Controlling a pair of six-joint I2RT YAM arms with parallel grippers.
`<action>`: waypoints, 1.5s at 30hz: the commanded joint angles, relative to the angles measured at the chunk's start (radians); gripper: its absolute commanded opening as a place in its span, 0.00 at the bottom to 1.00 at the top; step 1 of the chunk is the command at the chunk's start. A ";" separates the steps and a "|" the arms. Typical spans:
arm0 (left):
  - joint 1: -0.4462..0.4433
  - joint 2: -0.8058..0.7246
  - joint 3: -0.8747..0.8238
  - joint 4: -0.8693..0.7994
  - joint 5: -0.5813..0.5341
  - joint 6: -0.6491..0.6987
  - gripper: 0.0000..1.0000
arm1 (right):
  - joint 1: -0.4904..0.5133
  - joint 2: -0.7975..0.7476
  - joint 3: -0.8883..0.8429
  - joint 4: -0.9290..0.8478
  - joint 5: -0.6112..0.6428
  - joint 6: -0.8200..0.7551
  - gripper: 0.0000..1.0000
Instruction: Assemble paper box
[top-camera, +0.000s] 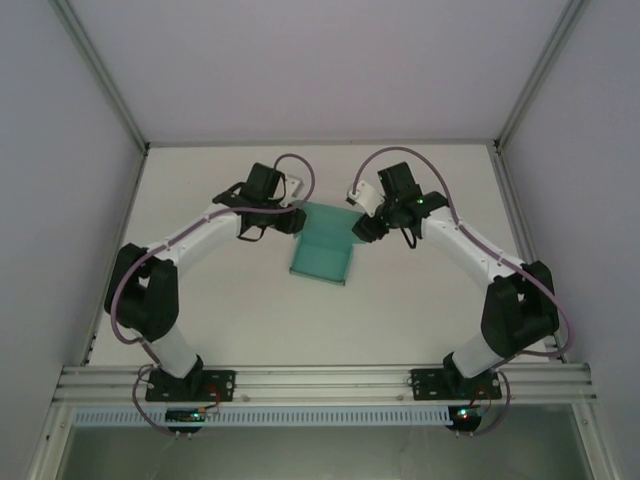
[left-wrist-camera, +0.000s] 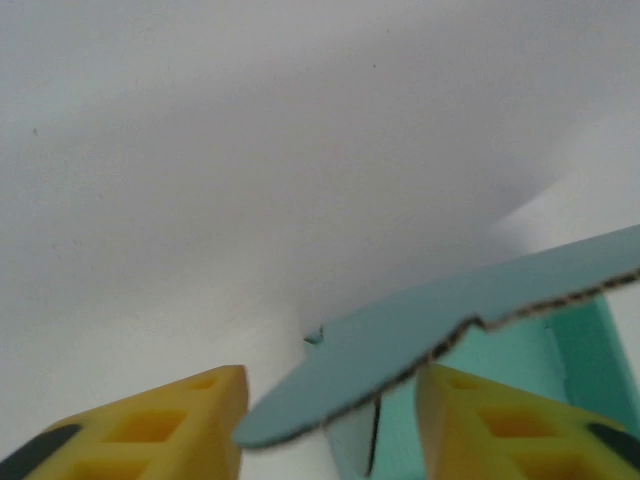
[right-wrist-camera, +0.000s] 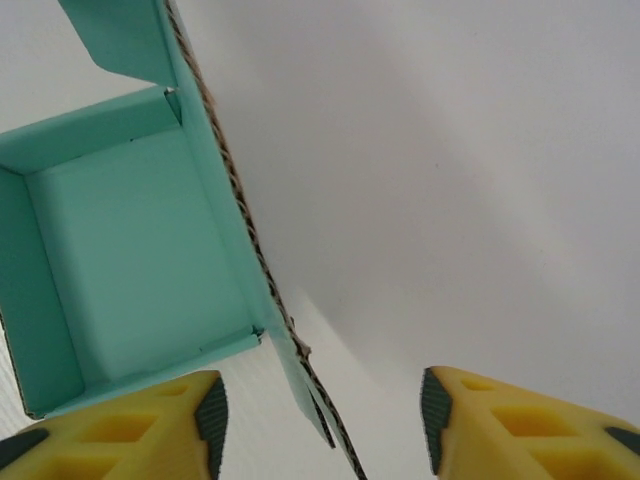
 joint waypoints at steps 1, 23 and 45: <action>-0.005 0.023 0.042 -0.007 0.007 0.026 0.43 | 0.001 0.036 0.042 -0.070 0.011 0.013 0.51; -0.074 0.001 0.025 0.041 -0.128 -0.131 0.00 | 0.018 0.141 0.155 -0.092 0.033 0.266 0.00; -0.137 0.185 0.142 0.257 -0.243 -0.344 0.00 | 0.119 0.318 0.202 0.364 0.411 0.949 0.00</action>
